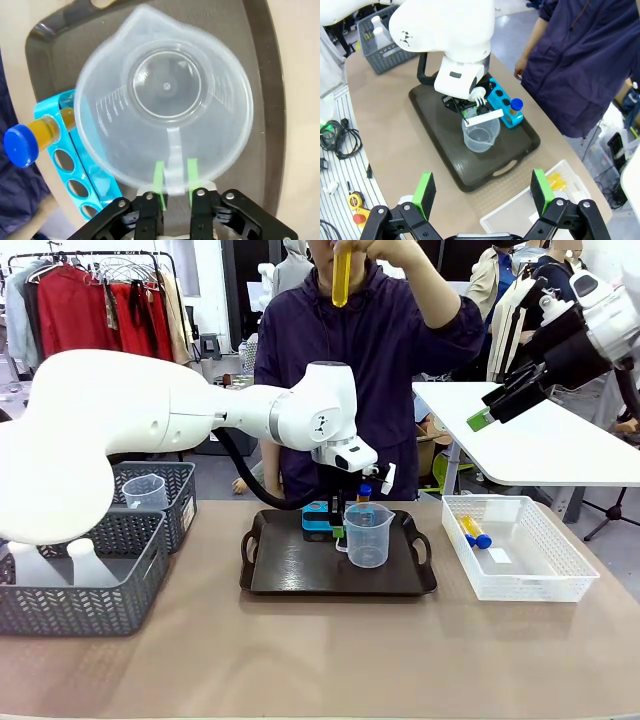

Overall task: Prepare the laboratory tools.
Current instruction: Pick up one Large Measuring Cup and place it on the Handle tray.

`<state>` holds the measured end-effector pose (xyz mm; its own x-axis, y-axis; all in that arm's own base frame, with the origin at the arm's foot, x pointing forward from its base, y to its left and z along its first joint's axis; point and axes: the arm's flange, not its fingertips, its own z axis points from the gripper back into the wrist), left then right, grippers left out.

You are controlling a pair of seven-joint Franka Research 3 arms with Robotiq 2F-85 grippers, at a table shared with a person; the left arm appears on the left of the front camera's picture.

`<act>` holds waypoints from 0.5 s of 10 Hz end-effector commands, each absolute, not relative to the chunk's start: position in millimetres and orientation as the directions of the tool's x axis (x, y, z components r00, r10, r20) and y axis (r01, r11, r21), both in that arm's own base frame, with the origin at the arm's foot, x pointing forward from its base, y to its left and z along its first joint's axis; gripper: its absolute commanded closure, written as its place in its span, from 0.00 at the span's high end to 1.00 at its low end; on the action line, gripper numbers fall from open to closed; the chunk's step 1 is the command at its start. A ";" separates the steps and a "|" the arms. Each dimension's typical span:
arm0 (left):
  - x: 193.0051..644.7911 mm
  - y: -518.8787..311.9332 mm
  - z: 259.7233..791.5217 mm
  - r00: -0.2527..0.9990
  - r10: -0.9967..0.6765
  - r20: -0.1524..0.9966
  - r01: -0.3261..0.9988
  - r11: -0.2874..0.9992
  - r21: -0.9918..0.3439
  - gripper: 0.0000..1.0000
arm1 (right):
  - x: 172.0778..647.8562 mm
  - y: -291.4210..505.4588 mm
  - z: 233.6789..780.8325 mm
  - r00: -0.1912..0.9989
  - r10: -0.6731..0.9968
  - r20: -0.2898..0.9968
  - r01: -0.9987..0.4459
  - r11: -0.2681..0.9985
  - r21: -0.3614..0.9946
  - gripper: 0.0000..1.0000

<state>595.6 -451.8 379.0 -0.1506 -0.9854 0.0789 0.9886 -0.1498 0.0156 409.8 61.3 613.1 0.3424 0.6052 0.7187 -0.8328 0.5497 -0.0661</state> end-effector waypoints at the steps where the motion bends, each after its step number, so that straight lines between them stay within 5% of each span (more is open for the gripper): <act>1: 598.9 -455.5 387.4 -0.170 -0.984 0.061 0.985 -0.168 0.025 0.78 | 411.5 61.3 613.2 0.327 0.594 0.735 -0.840 0.539 -0.062 1.00; 2: 596.5 -455.7 389.8 -0.173 -0.983 0.065 0.985 -0.171 0.031 0.97 | 411.5 61.3 613.2 0.327 0.594 0.735 -0.840 0.539 -0.062 1.00; 5: 589.8 -453.4 398.6 -0.173 -0.983 0.067 0.984 -0.171 0.044 1.00 | 411.5 61.3 613.2 0.327 0.594 0.735 -0.840 0.539 -0.062 1.00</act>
